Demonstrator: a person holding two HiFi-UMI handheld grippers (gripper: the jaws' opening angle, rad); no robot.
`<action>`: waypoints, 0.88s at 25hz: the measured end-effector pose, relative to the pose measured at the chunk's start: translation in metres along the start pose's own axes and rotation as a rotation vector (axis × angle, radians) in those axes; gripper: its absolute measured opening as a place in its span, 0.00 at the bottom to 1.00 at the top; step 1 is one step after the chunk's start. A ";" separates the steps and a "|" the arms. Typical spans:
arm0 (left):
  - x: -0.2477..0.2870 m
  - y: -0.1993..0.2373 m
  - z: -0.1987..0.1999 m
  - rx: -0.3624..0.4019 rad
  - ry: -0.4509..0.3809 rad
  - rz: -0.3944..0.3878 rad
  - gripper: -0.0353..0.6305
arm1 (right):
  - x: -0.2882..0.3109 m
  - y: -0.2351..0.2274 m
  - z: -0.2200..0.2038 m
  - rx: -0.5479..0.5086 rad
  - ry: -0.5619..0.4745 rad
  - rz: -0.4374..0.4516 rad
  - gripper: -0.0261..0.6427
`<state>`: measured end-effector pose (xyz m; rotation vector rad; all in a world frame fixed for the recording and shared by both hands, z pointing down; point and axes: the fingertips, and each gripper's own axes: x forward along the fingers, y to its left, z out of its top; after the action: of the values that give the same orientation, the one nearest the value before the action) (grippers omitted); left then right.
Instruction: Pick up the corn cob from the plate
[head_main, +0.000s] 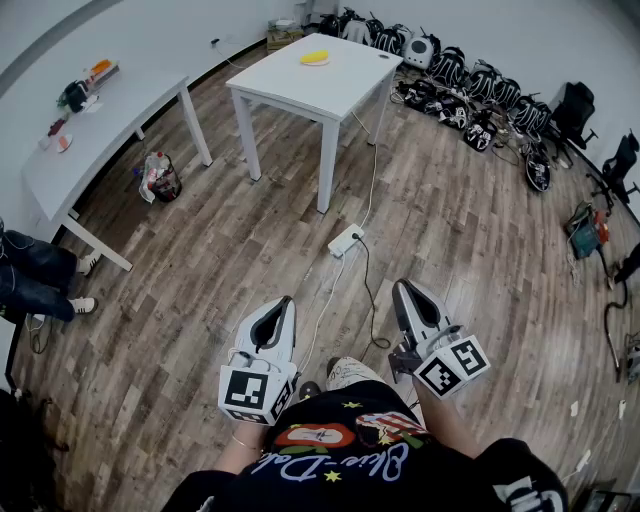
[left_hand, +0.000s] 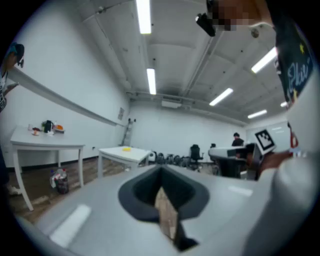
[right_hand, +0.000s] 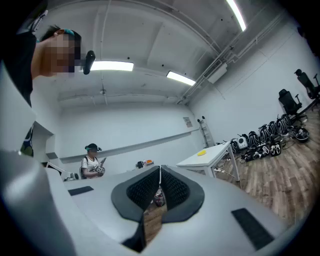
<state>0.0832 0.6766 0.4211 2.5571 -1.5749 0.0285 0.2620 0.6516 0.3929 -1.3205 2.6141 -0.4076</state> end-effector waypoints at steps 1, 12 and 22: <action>0.006 0.005 0.000 -0.004 0.000 0.002 0.05 | 0.005 -0.006 -0.001 0.002 0.006 -0.005 0.06; 0.099 0.093 0.025 0.062 -0.005 0.097 0.05 | 0.142 -0.085 0.009 0.051 -0.033 0.034 0.06; 0.261 0.191 0.089 0.111 -0.063 0.207 0.05 | 0.321 -0.189 0.077 0.055 -0.093 0.153 0.06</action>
<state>0.0261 0.3484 0.3764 2.4861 -1.9067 0.0586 0.2386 0.2728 0.3686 -1.0860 2.5845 -0.3818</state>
